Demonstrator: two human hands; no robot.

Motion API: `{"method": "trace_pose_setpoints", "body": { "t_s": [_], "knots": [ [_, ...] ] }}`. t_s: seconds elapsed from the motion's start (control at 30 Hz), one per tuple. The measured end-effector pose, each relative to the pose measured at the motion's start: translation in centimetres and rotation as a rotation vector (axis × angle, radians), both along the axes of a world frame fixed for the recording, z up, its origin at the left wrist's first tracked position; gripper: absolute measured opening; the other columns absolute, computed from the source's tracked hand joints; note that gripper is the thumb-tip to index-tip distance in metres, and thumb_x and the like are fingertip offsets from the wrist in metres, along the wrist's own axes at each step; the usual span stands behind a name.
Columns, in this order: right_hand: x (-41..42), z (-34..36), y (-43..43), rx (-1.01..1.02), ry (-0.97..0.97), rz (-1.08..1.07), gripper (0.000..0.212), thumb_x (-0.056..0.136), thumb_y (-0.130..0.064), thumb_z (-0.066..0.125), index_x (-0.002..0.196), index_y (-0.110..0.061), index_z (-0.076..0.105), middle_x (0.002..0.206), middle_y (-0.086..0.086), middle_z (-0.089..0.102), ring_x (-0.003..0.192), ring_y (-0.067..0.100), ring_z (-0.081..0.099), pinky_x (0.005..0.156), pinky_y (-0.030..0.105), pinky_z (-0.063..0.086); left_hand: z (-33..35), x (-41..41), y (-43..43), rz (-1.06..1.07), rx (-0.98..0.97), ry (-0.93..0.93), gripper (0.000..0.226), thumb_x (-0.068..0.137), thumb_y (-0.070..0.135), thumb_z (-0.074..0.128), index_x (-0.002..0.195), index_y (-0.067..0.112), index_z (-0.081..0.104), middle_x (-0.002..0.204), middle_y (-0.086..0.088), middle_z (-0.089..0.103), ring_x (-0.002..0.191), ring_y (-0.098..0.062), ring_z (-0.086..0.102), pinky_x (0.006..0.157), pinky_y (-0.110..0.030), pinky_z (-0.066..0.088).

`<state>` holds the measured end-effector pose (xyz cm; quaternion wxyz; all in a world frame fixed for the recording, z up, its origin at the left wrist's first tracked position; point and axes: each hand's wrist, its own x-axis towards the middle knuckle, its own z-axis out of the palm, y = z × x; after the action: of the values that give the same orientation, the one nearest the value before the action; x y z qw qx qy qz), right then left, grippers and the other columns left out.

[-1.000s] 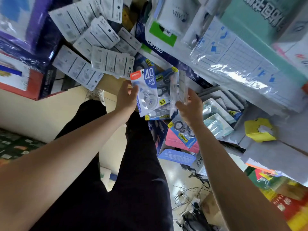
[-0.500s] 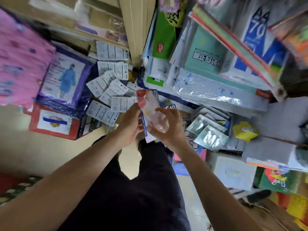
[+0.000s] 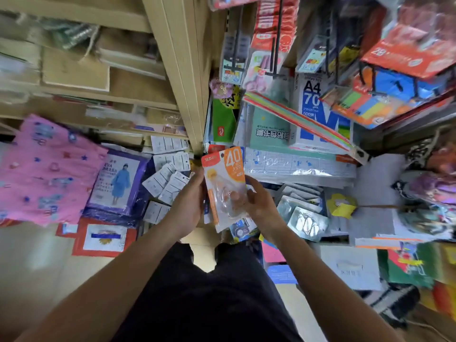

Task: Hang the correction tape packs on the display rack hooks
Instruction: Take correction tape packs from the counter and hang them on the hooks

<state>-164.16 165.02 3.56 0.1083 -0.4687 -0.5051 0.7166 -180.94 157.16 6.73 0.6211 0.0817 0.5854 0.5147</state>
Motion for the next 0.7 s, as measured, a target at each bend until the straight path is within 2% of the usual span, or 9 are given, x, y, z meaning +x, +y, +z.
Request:
{"method": "trace_pose_setpoints", "body": {
  "t_s": [0.07, 0.13, 0.2, 0.27, 0.33, 0.4, 0.47, 0.57, 0.7],
  "knots": [
    [-0.2, 1.7, -0.2, -0.015, 0.019, -0.066, 0.041, 0.081, -0.029, 0.078, 0.119, -0.017, 0.066, 0.096, 0.011, 0.074, 0.077, 0.018, 0.068, 0.076, 0.040, 0.055, 0.6, -0.5, -0.1, -0.063, 0.023, 0.091, 0.032, 0.096, 0.035, 0.061, 0.122, 0.016, 0.067, 0.110, -0.004, 0.076, 0.106, -0.027, 0.071, 0.085, -0.035, 0.055],
    [-0.2, 3.0, -0.4, -0.034, 0.065, -0.132, 0.026, 0.087, -0.022, 0.075, 0.109, -0.009, 0.070, 0.089, 0.003, 0.074, 0.074, 0.014, 0.068, 0.071, 0.031, 0.053, 1.1, -1.1, -0.3, -0.115, 0.035, 0.238, 0.028, 0.091, 0.030, 0.072, 0.118, 0.024, 0.070, 0.114, -0.002, 0.075, 0.108, -0.024, 0.071, 0.094, -0.043, 0.054],
    [0.0, 3.8, -0.6, -0.043, 0.090, -0.183, 0.017, 0.087, -0.007, 0.071, 0.104, -0.006, 0.071, 0.090, 0.003, 0.075, 0.077, 0.016, 0.070, 0.069, 0.029, 0.054, 2.0, -1.2, -0.3, -0.105, 0.038, 0.335, 0.027, 0.089, 0.028, 0.076, 0.115, 0.028, 0.069, 0.110, 0.002, 0.074, 0.102, -0.021, 0.073, 0.091, -0.041, 0.058],
    [0.3, 4.3, -0.7, -0.008, 0.067, -0.212, 0.017, 0.082, -0.002, 0.075, 0.098, -0.006, 0.071, 0.087, 0.006, 0.075, 0.075, 0.018, 0.070, 0.070, 0.033, 0.054, 3.0, -1.0, -0.1, -0.156, 0.049, 0.412, 0.044, 0.080, 0.029, 0.085, 0.119, 0.026, 0.064, 0.109, 0.002, 0.073, 0.099, -0.016, 0.073, 0.086, -0.036, 0.060],
    [0.5, 5.1, -1.0, -0.007, 0.089, -0.236, 0.031, 0.074, -0.015, 0.082, 0.100, -0.002, 0.069, 0.089, 0.009, 0.076, 0.078, 0.023, 0.071, 0.074, 0.038, 0.057, 3.5, -0.7, 0.1, -0.274, 0.050, 0.535, 0.063, 0.068, 0.026, 0.093, 0.120, 0.024, 0.057, 0.107, 0.006, 0.071, 0.091, 0.001, 0.069, 0.077, -0.022, 0.057],
    [1.0, 5.4, -1.2, -0.048, 0.136, -0.258, 0.051, 0.076, -0.031, 0.081, 0.108, 0.005, 0.064, 0.103, 0.021, 0.073, 0.092, 0.036, 0.072, 0.089, 0.050, 0.055, 3.6, -0.2, 0.3, -0.344, 0.057, 0.629, 0.073, 0.062, 0.022, 0.096, 0.121, 0.023, 0.052, 0.109, 0.010, 0.068, 0.089, 0.005, 0.066, 0.070, -0.017, 0.055],
    [1.6, 5.8, -1.3, -0.095, 0.182, -0.296, 0.051, 0.087, -0.038, 0.073, 0.115, 0.003, 0.062, 0.113, 0.026, 0.069, 0.103, 0.044, 0.068, 0.094, 0.056, 0.052, 3.8, 0.2, 0.5, -0.348, 0.086, 0.671, 0.075, 0.062, 0.018, 0.096, 0.123, 0.022, 0.052, 0.109, 0.012, 0.068, 0.092, 0.007, 0.066, 0.074, -0.014, 0.053],
    [2.6, 5.7, -1.0, -0.163, 0.224, -0.377, 0.035, 0.099, -0.031, 0.056, 0.116, -0.001, 0.065, 0.110, 0.019, 0.071, 0.095, 0.035, 0.070, 0.079, 0.044, 0.057, 3.6, 0.1, 0.8, -0.305, 0.118, 0.602, 0.071, 0.065, 0.008, 0.093, 0.124, 0.018, 0.056, 0.110, 0.001, 0.074, 0.099, -0.007, 0.072, 0.087, -0.033, 0.059],
    [3.6, 5.9, -0.9, -0.136, 0.237, -0.484, 0.020, 0.101, -0.013, 0.052, 0.091, -0.007, 0.067, 0.086, 0.011, 0.074, 0.073, 0.022, 0.070, 0.059, 0.032, 0.055, 4.2, -0.4, 0.9, -0.262, 0.109, 0.600, 0.063, 0.067, 0.005, 0.092, 0.118, 0.018, 0.058, 0.106, 0.001, 0.076, 0.098, -0.017, 0.074, 0.076, -0.038, 0.060]
  ]
}}
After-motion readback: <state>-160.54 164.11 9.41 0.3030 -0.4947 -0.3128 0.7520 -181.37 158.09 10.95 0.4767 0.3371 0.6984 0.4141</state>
